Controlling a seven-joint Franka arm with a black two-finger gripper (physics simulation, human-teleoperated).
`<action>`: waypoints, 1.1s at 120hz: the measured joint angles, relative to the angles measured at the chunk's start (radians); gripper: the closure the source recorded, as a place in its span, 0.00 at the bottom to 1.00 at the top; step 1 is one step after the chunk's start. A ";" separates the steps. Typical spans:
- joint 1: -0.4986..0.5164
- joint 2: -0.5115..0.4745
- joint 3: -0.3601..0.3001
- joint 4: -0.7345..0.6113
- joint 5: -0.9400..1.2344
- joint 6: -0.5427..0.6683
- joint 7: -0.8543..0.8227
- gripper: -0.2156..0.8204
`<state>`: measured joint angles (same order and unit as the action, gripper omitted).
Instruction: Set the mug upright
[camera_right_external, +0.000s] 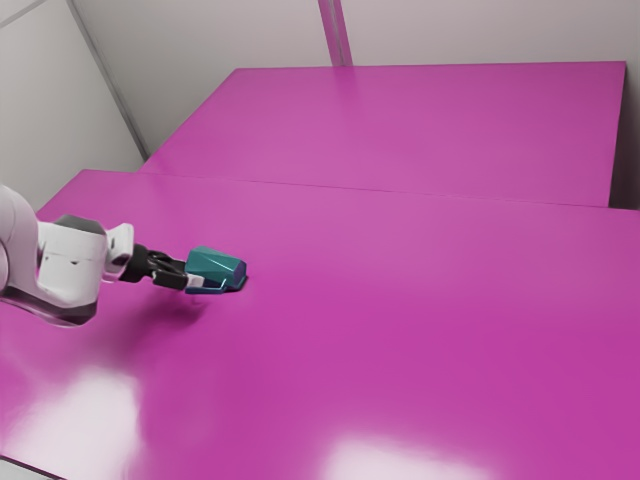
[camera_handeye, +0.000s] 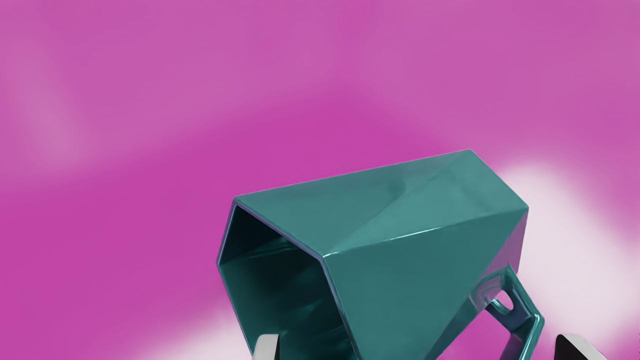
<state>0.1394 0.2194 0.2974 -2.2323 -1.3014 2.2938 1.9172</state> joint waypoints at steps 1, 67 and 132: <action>0.000 0.000 -0.001 0.000 -0.004 -0.002 0.006 0.21; 0.000 -0.004 -0.007 -0.038 -0.140 -0.099 0.265 0.42; -0.001 -0.041 -0.010 -0.026 -0.147 -0.089 0.369 0.87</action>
<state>0.1382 0.1781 0.2875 -2.2584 -1.4487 2.2043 2.2866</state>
